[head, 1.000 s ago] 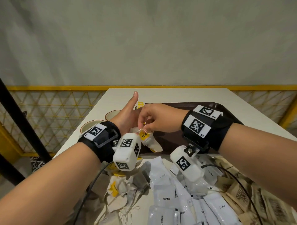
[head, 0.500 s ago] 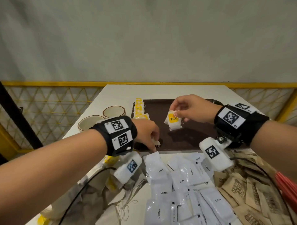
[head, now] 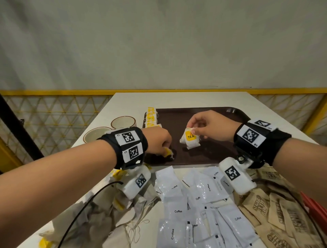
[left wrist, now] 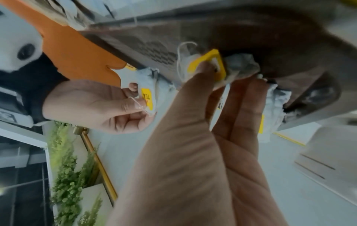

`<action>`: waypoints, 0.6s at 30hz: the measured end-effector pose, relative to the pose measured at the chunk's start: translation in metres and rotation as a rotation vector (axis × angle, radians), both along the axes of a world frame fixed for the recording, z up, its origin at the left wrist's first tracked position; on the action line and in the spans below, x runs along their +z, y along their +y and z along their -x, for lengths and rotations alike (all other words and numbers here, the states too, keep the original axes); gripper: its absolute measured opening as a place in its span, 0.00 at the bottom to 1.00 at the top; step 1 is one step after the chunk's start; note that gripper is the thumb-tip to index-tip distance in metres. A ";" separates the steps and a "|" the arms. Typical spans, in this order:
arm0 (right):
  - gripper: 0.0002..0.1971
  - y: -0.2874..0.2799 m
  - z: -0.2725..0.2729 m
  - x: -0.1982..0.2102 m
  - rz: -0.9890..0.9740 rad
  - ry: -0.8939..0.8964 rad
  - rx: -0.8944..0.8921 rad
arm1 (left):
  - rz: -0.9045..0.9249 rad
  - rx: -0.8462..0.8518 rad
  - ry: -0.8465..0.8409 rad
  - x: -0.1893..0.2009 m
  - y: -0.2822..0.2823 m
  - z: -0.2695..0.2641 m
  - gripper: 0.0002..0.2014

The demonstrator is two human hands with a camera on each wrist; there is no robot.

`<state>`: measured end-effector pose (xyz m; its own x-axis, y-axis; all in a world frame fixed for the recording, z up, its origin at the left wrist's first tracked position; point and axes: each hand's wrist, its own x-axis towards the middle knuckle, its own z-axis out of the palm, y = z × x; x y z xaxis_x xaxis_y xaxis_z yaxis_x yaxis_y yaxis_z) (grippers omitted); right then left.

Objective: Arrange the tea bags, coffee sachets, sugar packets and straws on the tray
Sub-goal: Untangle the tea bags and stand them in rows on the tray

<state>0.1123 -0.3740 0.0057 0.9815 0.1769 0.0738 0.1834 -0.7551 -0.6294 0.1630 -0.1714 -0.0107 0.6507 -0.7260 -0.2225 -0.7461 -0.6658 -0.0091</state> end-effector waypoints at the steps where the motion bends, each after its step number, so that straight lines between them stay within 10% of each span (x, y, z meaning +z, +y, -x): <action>1: 0.06 0.002 0.000 -0.001 -0.004 0.002 0.004 | 0.025 0.021 -0.004 0.003 0.002 -0.003 0.08; 18: 0.03 0.094 -0.023 -0.028 0.011 0.161 0.199 | 0.175 0.226 0.182 0.015 0.034 -0.031 0.05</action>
<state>0.1349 -0.2797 -0.0218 0.9261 0.3678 -0.0838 0.2270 -0.7208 -0.6549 0.1937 -0.1379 0.0045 0.7605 -0.6055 -0.2345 -0.5585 -0.7942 0.2395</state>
